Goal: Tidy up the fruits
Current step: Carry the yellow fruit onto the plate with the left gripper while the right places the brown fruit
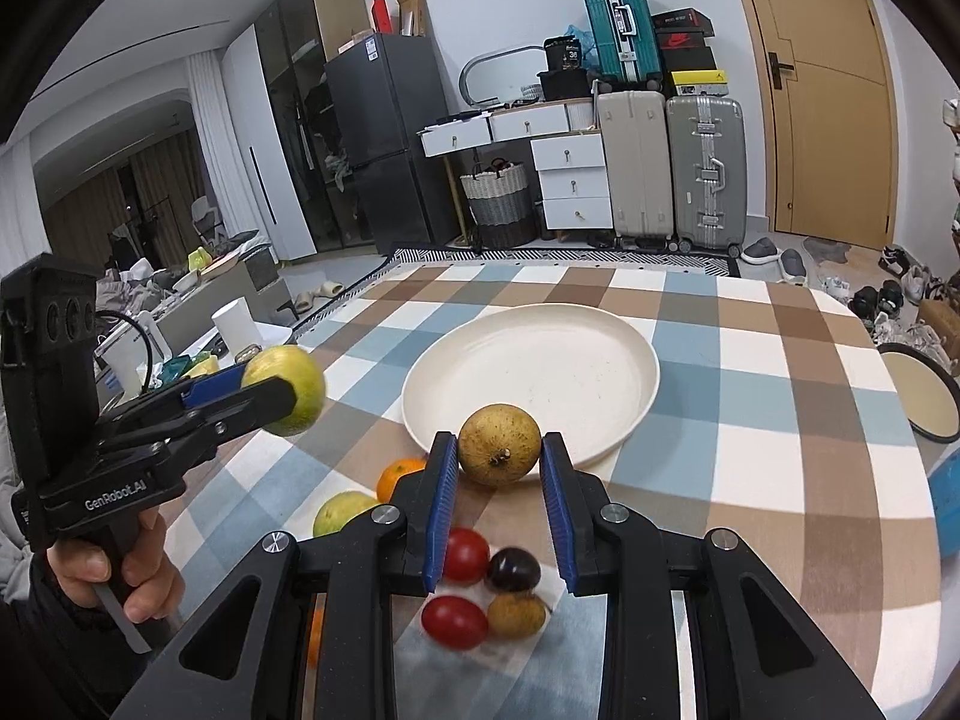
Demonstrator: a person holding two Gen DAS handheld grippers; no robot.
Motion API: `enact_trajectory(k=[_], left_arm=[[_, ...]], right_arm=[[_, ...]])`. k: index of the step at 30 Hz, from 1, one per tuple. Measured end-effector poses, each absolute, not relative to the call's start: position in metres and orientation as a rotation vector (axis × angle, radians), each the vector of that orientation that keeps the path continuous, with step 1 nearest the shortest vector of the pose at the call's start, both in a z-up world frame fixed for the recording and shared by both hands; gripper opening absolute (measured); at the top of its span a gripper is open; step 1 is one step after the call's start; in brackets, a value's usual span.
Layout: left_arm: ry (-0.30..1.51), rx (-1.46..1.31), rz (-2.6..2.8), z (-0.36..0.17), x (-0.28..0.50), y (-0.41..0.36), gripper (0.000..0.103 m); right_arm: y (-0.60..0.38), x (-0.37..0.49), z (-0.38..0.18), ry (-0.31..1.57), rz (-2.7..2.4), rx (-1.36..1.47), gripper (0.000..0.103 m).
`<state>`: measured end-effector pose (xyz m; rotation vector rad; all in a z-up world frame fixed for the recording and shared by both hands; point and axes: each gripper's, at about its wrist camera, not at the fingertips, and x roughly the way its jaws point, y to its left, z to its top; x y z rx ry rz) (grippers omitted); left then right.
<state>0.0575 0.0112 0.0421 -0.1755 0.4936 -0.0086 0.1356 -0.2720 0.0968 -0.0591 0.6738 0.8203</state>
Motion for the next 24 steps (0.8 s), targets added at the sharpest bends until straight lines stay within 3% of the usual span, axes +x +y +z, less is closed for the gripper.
enact_trajectory(k=[20,24], left_arm=[[0.660,-0.226,0.022,-0.018,0.079,0.043,0.038],[0.681,-0.213,0.027,-0.021,0.084,0.040,0.043]], right_arm=[[-0.261,0.154,0.071,0.732,0.827,-0.057,0.029],[-0.259,0.151,0.069,0.731,0.845,-0.068,0.029]])
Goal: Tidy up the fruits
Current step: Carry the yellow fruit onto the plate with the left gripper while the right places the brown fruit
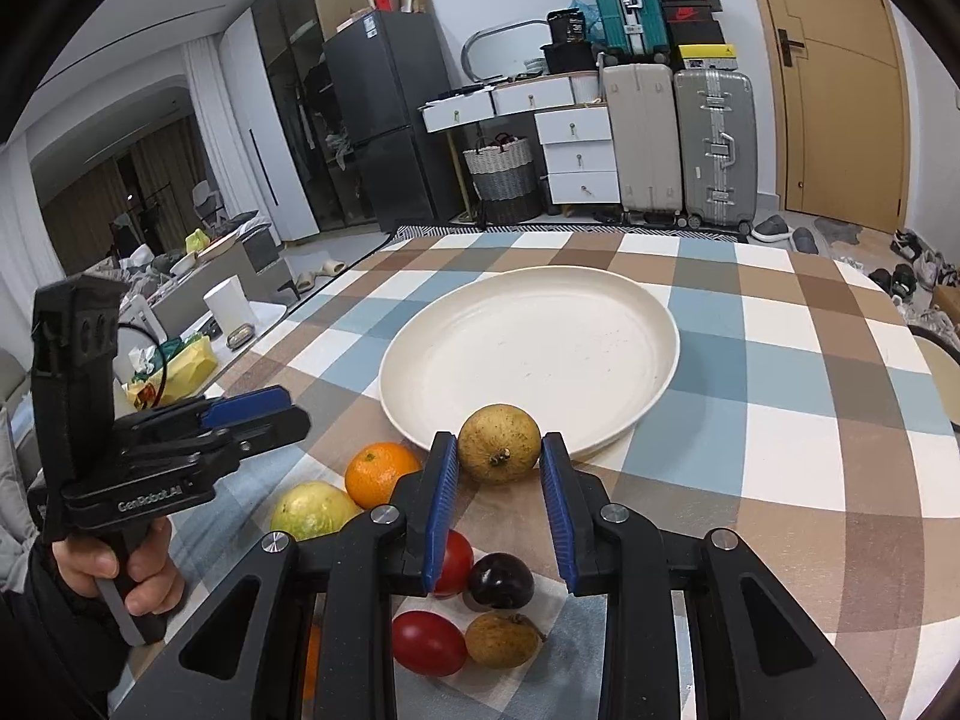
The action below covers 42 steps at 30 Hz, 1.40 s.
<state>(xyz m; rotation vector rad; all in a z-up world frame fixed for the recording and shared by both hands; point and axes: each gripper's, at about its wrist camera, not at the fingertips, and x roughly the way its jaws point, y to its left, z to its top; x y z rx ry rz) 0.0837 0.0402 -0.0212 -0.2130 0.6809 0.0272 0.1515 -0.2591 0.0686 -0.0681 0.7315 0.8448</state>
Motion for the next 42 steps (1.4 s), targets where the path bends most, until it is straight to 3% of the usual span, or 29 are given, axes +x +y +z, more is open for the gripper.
enact_trajectory(k=[6,10,20,22,42], left_arm=[[0.652,-0.191,0.023,-0.016,0.078,0.034,0.074],[0.674,-0.147,-0.039,-0.015,0.074,0.021,0.079],[0.806,-0.099,-0.191,-0.031,0.078,-0.007,0.075],[0.827,-0.091,-0.208,-0.036,0.078,-0.010,0.046],[0.654,-0.140,-0.095,0.006,0.079,0.009,0.046]], right_arm=[[-0.257,0.151,0.067,0.735,0.856,-0.069,0.029],[-0.258,0.152,0.065,0.740,0.847,-0.067,0.029],[-0.261,0.151,0.066,0.732,0.845,-0.064,0.029],[-0.262,0.152,0.066,0.732,0.847,-0.059,0.029],[-0.254,0.160,0.066,0.754,0.835,-0.072,0.029]])
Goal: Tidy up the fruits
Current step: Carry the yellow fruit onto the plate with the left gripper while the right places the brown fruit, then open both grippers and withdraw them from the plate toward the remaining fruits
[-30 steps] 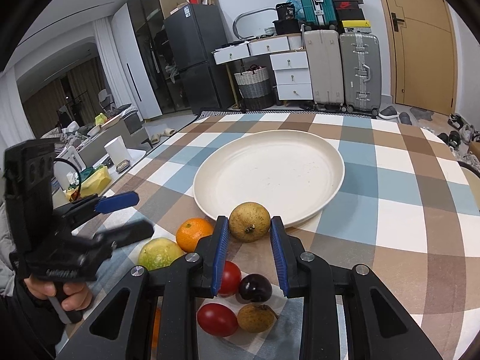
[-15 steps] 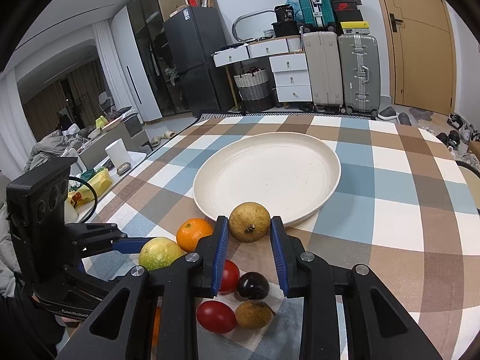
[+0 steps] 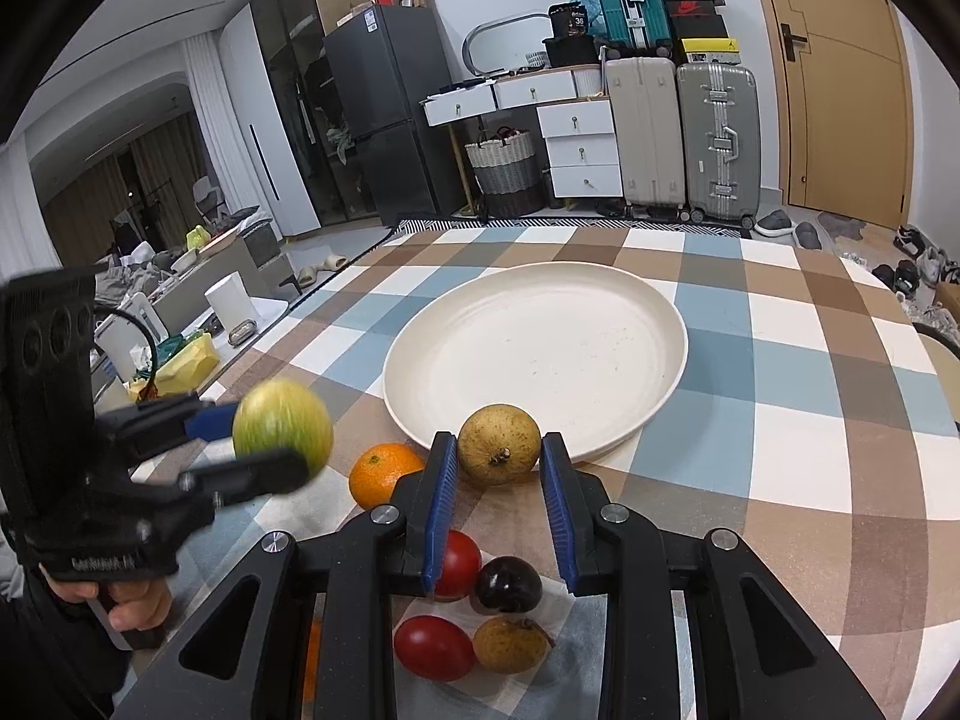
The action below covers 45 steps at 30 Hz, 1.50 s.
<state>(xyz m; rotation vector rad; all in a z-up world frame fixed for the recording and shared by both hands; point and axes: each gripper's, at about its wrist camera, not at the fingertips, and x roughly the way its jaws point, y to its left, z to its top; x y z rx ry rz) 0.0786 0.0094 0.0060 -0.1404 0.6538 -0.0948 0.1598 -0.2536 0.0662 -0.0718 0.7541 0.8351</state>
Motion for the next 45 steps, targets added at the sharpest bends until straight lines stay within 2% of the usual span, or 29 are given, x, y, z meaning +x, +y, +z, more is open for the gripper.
enact_trajectory(k=[16,33,35,39,41,42,44,45], left_arm=[[0.658,-0.207,-0.021,-0.009,0.123,0.032,0.047],[0.666,-0.189,-0.036,-0.020,0.153,0.015,0.047],[0.640,-0.195,-0.031,-0.016,0.150,0.016,0.048],[0.615,-0.191,-0.020,-0.011,0.139,0.018,0.067],[0.609,-0.179,-0.013,-0.010,0.134,0.018,0.074],[0.610,-0.171,-0.008,-0.009,0.132,0.017,0.081],[0.608,-0.156,0.004,-0.009,0.128,0.015,0.083],[0.610,-0.146,0.007,-0.009,0.125,0.014,0.083]], right_arm=[[-0.243,0.173,0.062,0.766,0.810,-0.077,0.029],[-0.235,0.181,0.054,0.789,0.793,-0.093,0.029],[-0.235,0.179,0.055,0.782,0.787,-0.097,0.036],[-0.241,0.174,0.059,0.748,0.776,-0.104,0.046],[-0.244,0.173,0.060,0.742,0.771,-0.100,0.055],[-0.245,0.172,0.060,0.739,0.767,-0.104,0.059],[-0.248,0.170,0.061,0.730,0.761,-0.111,0.069],[-0.249,0.169,0.061,0.725,0.753,-0.112,0.079]])
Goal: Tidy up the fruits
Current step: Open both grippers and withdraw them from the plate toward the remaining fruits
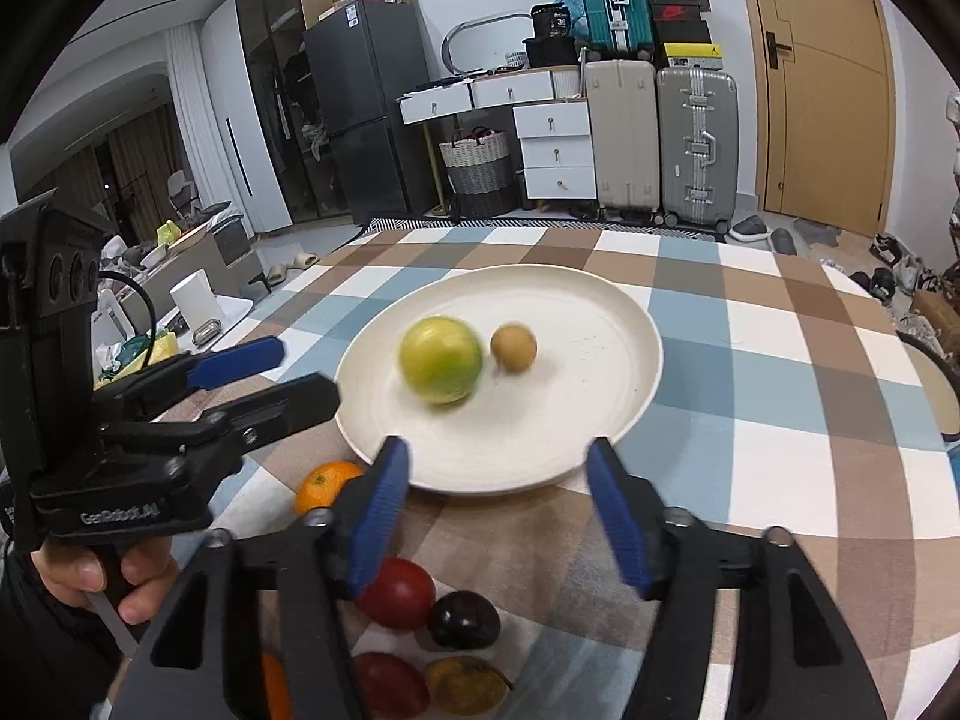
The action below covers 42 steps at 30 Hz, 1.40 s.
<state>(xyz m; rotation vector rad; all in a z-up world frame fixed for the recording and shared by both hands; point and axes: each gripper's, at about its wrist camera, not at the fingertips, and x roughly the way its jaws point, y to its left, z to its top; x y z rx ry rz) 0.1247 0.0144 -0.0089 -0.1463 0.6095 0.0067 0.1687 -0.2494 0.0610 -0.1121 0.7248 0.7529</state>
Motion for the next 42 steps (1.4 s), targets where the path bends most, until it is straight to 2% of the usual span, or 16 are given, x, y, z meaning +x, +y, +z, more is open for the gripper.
enact_trajectory(k=[1,5,6,7,18,32,42], left_arm=[[0.613,-0.137,0.012,-0.009,0.122,0.013,0.084],[0.623,-0.115,0.033,-0.011,0.112,0.012,0.095],[0.622,-0.114,0.040,-0.011,0.109,0.012,0.102],[0.616,-0.115,0.047,-0.010,0.105,0.013,0.102],[0.637,-0.127,0.025,-0.013,0.083,0.014,0.102],[0.704,-0.144,-0.016,-0.020,0.090,0.010,0.102],[0.709,-0.104,-0.041,-0.021,0.089,0.000,0.102]], right_arm=[[-0.251,0.168,0.061,0.724,0.748,-0.110,0.089],[-0.254,0.168,0.061,0.727,0.741,-0.105,0.096],[-0.255,0.168,0.061,0.724,0.737,-0.106,0.101],[-0.256,0.167,0.061,0.721,0.735,-0.107,0.103],[-0.272,0.158,0.058,0.752,0.734,-0.127,0.103],[-0.302,0.150,0.052,0.833,0.730,-0.090,0.103],[-0.294,0.144,0.044,0.887,0.780,-0.182,0.102]])
